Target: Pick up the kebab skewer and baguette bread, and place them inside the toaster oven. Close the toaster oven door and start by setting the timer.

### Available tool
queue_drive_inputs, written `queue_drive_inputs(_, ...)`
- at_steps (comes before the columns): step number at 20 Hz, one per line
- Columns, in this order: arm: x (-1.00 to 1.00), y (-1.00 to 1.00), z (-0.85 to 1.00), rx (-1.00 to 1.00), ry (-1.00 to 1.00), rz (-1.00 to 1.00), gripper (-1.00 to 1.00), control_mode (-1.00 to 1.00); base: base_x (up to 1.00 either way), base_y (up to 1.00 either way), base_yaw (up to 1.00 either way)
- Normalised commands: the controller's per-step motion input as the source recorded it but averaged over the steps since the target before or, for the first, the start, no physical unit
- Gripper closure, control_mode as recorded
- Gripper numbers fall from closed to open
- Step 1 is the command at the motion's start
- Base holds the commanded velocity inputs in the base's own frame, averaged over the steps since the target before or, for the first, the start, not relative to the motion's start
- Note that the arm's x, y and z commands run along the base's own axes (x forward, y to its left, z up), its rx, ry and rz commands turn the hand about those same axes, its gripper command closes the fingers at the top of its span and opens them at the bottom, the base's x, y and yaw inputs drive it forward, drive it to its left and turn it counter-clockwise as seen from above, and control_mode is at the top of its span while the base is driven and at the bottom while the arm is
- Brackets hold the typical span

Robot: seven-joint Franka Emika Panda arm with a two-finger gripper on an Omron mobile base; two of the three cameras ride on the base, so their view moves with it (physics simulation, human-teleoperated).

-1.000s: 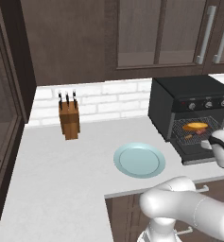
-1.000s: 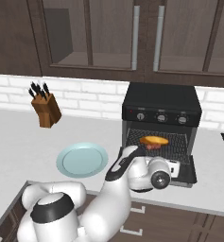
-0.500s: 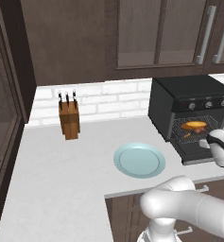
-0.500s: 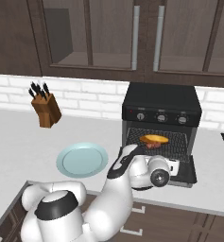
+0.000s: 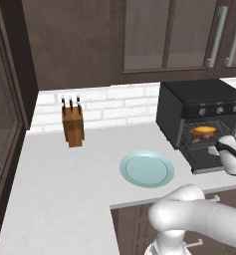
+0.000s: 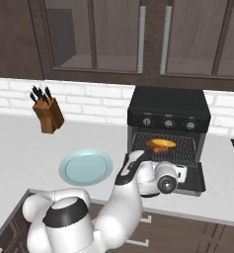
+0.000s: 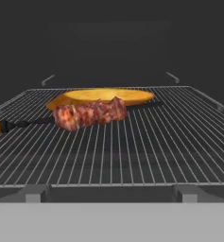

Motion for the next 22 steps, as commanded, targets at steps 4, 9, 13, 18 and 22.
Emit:
queue_drive_inputs(4, 0.21, 0.0, 0.04, 0.0, 0.0, 0.0, -1.0, -1.0, 0.0, 0.0, 0.0)
queue_drive_inputs(9, 0.19, 0.0, 0.05, 0.0, 0.0, 0.0, -1.0, -1.0, 0.0, 0.0, 0.0)
queue_drive_inputs(13, 0.18, 0.0, 0.0, 0.0, 0.0, 0.0, -1.0, -1.0, 0.0, 0.0, 0.0)
queue_drive_inputs(18, 0.21, 0.0, 0.0, 0.0, 0.0, 0.0, -1.0, -1.0, 0.0, 0.0, 0.0)
queue_drive_inputs(22, 0.28, 0.02, 0.0, 0.0, 0.0, 0.0, -1.0, -1.0, 0.0, 0.0, 0.0)
